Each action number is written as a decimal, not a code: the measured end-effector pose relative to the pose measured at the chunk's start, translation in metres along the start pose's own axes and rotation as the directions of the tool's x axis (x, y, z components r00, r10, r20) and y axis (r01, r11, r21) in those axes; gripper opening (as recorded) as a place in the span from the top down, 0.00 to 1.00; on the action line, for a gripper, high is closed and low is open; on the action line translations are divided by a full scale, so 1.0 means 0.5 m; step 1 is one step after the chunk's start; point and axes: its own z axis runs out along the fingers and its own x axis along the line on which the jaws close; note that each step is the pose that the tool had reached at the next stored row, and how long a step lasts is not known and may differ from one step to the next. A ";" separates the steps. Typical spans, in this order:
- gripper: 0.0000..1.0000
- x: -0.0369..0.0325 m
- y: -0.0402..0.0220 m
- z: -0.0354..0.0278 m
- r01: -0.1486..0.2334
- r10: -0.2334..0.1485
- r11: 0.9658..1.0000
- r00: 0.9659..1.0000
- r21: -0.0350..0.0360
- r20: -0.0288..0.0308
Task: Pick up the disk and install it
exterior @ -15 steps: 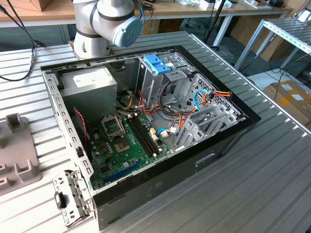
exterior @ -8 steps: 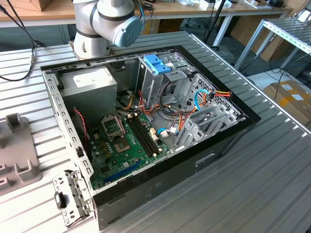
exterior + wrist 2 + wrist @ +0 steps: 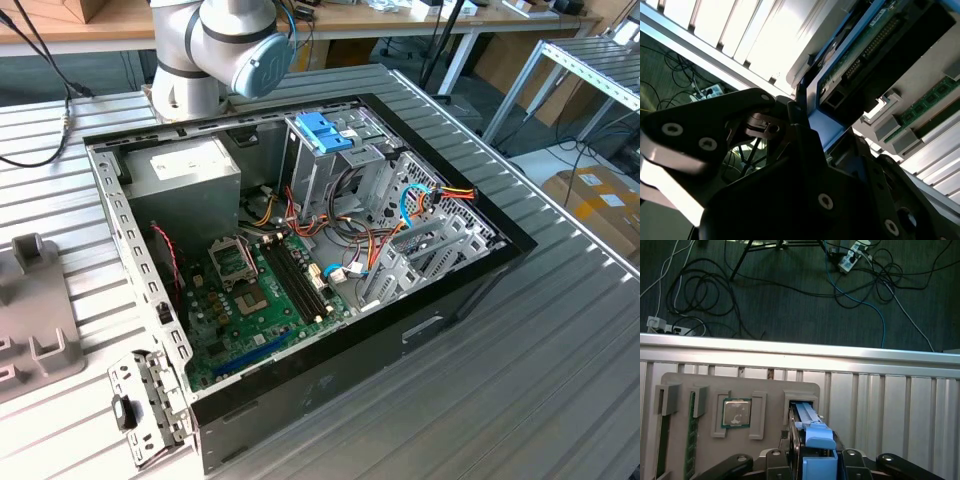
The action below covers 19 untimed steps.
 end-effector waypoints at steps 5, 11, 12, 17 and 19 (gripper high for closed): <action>0.60 0.000 0.000 -0.004 0.000 0.000 1.000 1.000 0.000 0.000; 0.62 -0.002 0.000 -0.004 0.000 0.000 1.000 1.000 0.000 0.000; 0.62 -0.002 0.000 -0.004 0.000 0.000 1.000 1.000 0.000 0.000; 0.62 -0.002 0.000 -0.003 0.000 0.000 1.000 1.000 0.000 0.000; 0.62 -0.002 0.000 -0.004 0.000 0.000 1.000 1.000 0.000 0.000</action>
